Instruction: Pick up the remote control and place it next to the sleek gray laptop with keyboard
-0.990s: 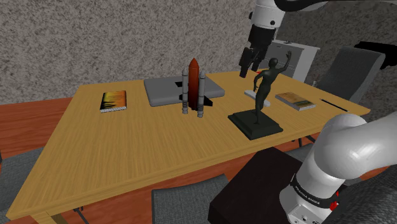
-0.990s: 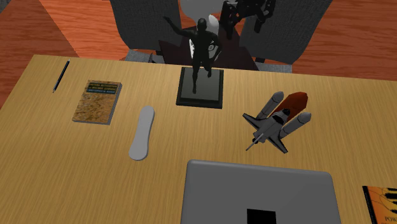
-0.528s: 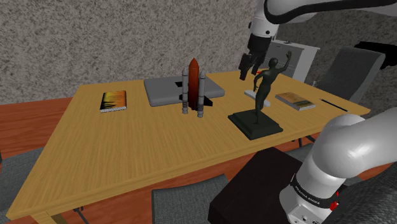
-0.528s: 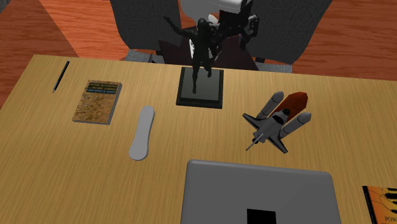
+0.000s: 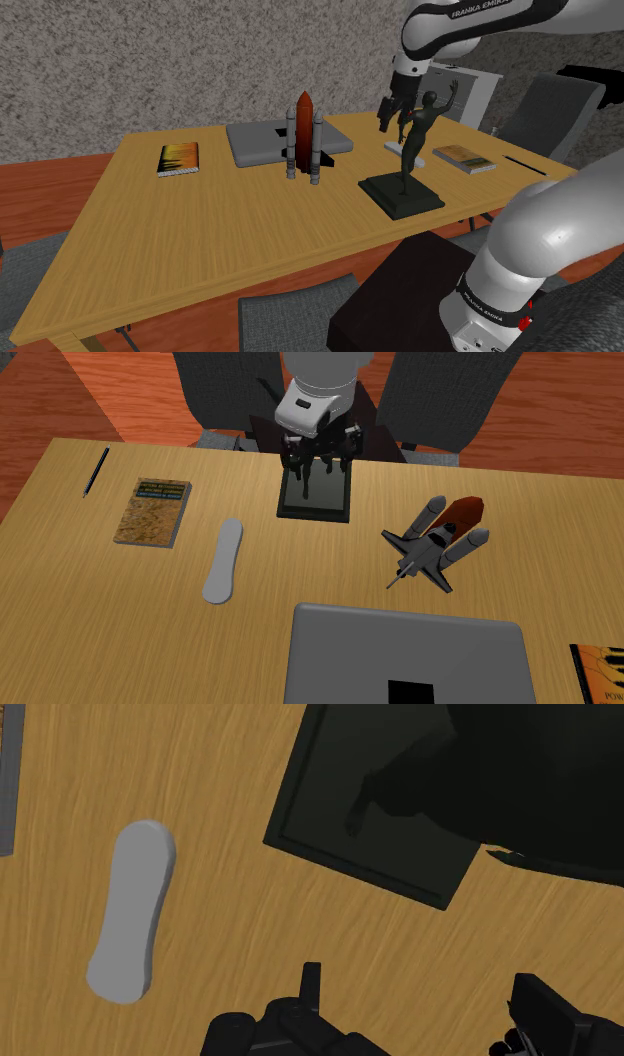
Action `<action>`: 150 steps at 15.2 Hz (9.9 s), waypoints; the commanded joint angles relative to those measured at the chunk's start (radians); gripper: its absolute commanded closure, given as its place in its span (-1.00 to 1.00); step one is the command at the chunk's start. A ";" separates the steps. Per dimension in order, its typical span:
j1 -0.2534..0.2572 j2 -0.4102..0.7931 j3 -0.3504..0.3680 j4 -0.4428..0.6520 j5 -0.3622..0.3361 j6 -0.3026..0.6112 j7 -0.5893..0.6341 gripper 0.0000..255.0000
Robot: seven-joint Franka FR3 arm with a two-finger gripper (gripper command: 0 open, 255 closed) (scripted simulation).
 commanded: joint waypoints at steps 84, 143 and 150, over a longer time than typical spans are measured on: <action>-0.190 0.851 -0.255 0.451 0.303 0.261 -0.265 -1.00; 0.075 0.591 -0.122 0.435 0.139 0.050 0.213 1.00; 0.126 0.611 -0.078 0.421 0.143 0.083 0.306 1.00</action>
